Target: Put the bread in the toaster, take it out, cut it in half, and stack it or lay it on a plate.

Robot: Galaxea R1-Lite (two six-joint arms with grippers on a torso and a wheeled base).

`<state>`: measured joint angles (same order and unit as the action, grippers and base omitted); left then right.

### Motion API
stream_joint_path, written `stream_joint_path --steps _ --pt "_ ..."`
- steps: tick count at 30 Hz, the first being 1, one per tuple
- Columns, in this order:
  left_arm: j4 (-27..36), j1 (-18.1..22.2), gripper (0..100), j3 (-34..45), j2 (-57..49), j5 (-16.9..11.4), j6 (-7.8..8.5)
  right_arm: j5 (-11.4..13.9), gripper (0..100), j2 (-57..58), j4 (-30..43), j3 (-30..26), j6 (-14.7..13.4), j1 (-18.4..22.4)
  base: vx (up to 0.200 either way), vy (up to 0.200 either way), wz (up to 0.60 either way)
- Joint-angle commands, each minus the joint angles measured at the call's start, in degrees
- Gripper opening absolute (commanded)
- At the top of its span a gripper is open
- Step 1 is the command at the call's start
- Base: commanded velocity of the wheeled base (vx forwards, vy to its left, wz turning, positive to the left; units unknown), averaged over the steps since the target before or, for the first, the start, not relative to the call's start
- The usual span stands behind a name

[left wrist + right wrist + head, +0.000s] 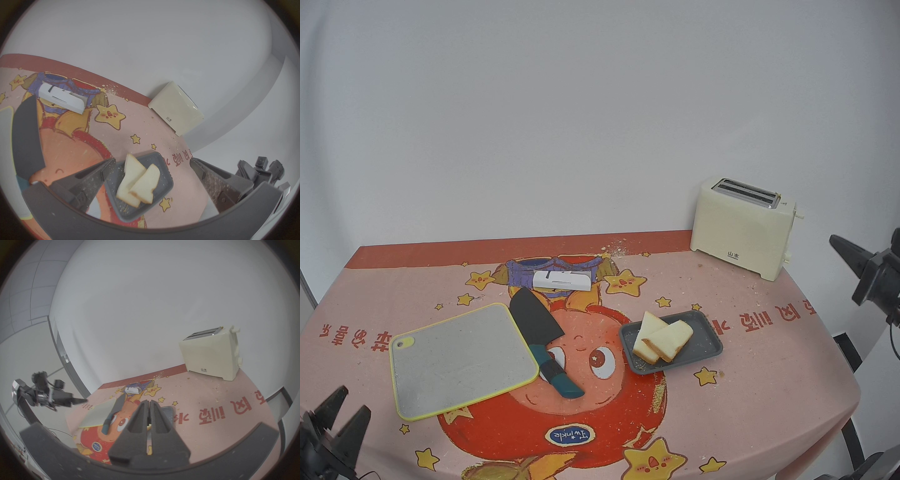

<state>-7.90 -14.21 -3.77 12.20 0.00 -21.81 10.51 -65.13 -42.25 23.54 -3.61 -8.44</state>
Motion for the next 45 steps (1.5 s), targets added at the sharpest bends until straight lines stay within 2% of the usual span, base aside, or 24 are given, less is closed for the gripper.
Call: stream_joint_path --steps 1,3,5,6,13,15,16,17,19,20,21,23,28,30,31,32,33,36,37,39,40,41,43,45 --pt "2.54 1.21 100 3.77 -7.02 4.39 1.77 0.21 0 11.43 4.02 0.37 4.31 0.09 0.0 0.0 0.0" --pt "2.63 1.21 100 3.77 -7.02 4.48 2.56 0.13 0 12.75 6.22 0.19 5.63 0.09 0.0 0.0 0.0" --pt "2.89 1.21 100 3.77 -7.02 4.48 5.29 0.13 0 14.77 9.65 -0.07 8.0 0.09 0.0 0.0 0.0" --pt "2.89 1.21 100 3.77 -7.02 4.39 5.9 0.13 0 15.56 10.79 -0.16 8.62 0.09 0.0 0.0 0.0" --pt "3.33 2.7 100 3.77 -6.23 5.01 7.66 -0.31 0 20.66 21.33 -2.53 13.72 0.26 0.0 0.0 0.0" --pt "3.5 4.02 100 3.77 -6.14 8.0 10.03 -0.23 0 22.51 23.09 -4.03 14.95 0.09 0.0 0.0 0.0" --pt "4.21 4.11 100 3.77 -6.14 12.57 12.23 -0.31 0 23.65 23.8 -4.73 15.91 0.09 0.0 0.0 0.0" --pt "4.47 4.11 100 3.77 -6.14 14.85 13.02 -0.31 0 24.09 24.15 -5.08 16.44 0.17 0.0 0.0 0.0" --pt "4.47 4.11 100 3.77 -6.14 15.64 13.11 -0.31 0 24.27 24.32 -5.26 16.53 0.17 0.0 0.0 0.0" --pt "4.56 4.28 100 3.77 -6.05 18.11 12.58 -0.58 0 24.88 24.85 -6.75 16.7 0.61 0.0 0.0 0.0" --pt "4.56 4.63 100 3.77 -6.05 18.37 12.4 -0.75 0 26.55 25.2 -9.21 16.7 1.4 0.0 0.0 0.0" --pt "4.65 4.63 100 3.77 -6.05 17.14 12.49 -1.1 0 31.38 25.47 -13.17 16.7 3.16 0.0 0.0 0.0" --pt "4.74 4.37 100 3.77 -6.14 11.51 13.2 -0.31 0 45.36 27.31 -23.54 16.18 8.88 0.0 0.0 0.0" --pt "4.65 4.28 100 3.77 -6.4 5.01 16.36 0.48 0 56.26 38.39 -23.19 14.86 10.72 0.0 0.0 0.0" --pt "4.74 4.28 100 3.77 -6.4 0.97 18.12 0.92 0 61.79 43.57 -21.87 13.28 10.81 0.0 0.0 0.0" --pt "4.74 4.28 100 3.77 -6.4 -1.49 19.52 1.18 0 64.52 47.26 -20.11 11.52 10.63 0.0 0.0 0.0" --pt "4.91 4.28 100 3.77 -6.4 -2.02 21.55 0.92 0 63.02 47.26 -19.67 10.29 10.55 0.0 0.0 0.0" --pt "6.32 4.28 100 3.77 -6.23 -2.2 25.41 -0.14 0 61.62 45.33 -20.73 8.44 10.55 0.0 0.0 0.0" --pt "8.51 4.28 100 3.68 -6.23 -1.93 26.29 -3.04 0 61.97 43.31 -21.34 6.16 10.55 0.0 0.0 0.0" --pt "8.16 4.37 100 3.68 -6.23 -1.49 24.27 -10.16 0 61.97 42.52 -22.05 3.7 10.55 0.0 0.0 0.0" --pt "7.81 4.55 100 3.77 -6.23 -0.53 23.04 -14.81 0 61.88 42.6 -23.28 2.91 10.55 0.0 0.0 0.0" --pt "7.72 4.72 100 3.77 -6.23 0.18 22.6 -14.99 0 61.88 42.52 -23.45 2.91 10.55 0.0 0.0 0.0" --pt "7.64 5.25 100 3.77 -6.23 2.55 21.28 -12.44 0 61.88 42.52 -23.28 3.43 10.46 0.0 0.0 0.0" --pt "7.64 6.57 100 3.77 -6.31 2.64 21.19 -10.95 0 61.88 42.43 -23.28 4.75 10.37 0.0 0.0 0.0"
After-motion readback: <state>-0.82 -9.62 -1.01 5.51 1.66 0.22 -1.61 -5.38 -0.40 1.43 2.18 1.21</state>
